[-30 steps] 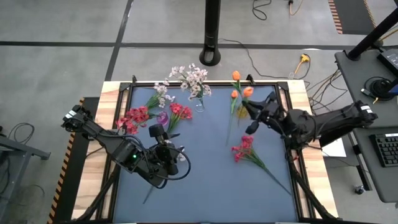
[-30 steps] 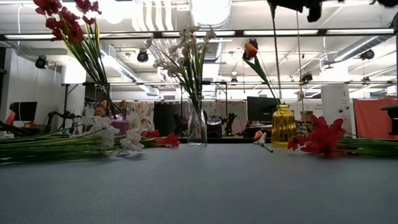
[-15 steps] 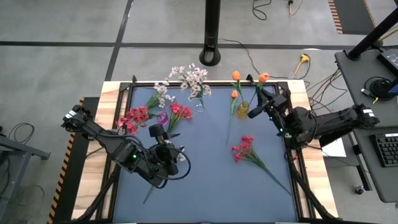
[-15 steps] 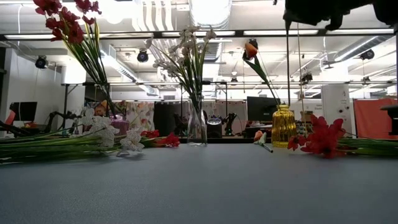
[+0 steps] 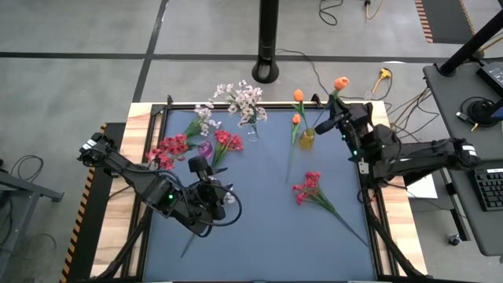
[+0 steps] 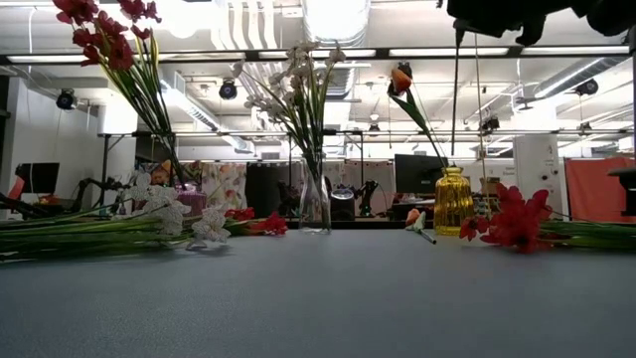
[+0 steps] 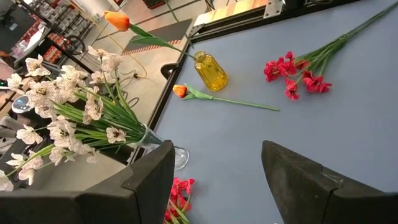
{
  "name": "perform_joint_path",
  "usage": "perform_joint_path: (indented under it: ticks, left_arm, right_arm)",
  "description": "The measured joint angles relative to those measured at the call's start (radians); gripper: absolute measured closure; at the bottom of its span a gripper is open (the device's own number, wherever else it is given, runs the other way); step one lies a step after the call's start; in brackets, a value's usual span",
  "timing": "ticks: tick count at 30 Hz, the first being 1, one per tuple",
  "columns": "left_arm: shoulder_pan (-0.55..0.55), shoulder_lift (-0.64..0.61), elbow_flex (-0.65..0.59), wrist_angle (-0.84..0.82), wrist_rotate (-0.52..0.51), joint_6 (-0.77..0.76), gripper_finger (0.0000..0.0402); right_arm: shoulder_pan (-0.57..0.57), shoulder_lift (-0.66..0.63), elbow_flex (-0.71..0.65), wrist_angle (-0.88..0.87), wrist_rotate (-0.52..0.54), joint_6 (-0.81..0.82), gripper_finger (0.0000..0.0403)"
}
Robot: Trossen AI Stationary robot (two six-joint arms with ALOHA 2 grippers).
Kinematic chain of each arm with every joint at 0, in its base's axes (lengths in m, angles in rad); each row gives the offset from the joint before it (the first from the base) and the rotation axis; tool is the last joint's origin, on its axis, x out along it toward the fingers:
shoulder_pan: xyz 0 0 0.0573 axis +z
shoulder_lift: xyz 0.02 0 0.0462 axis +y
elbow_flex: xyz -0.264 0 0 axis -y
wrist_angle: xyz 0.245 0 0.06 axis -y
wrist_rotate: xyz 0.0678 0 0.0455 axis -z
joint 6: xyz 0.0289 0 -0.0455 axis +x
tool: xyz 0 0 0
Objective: Sort flowers into vase by color
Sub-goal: Put the orange tulip into the yellow vase
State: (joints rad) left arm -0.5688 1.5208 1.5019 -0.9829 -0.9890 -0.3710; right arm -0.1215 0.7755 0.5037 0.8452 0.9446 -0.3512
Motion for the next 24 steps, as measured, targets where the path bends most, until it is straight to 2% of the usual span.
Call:
perform_joint_path:
  ticks: [4, 24]
  left_arm:
    - [0.002, 0.000, 0.000, 0.000, 0.000, 0.000, 0.0178]
    - [0.003, 0.000, 0.000, 0.001, 0.000, 0.000, 0.0178]
  right_arm:
    - [-0.033, 0.006, 0.000, -0.007, -0.028, 0.043, 0.0385]
    - [-0.039, 0.074, -0.002, -0.064, -0.002, 0.090, 0.0385]
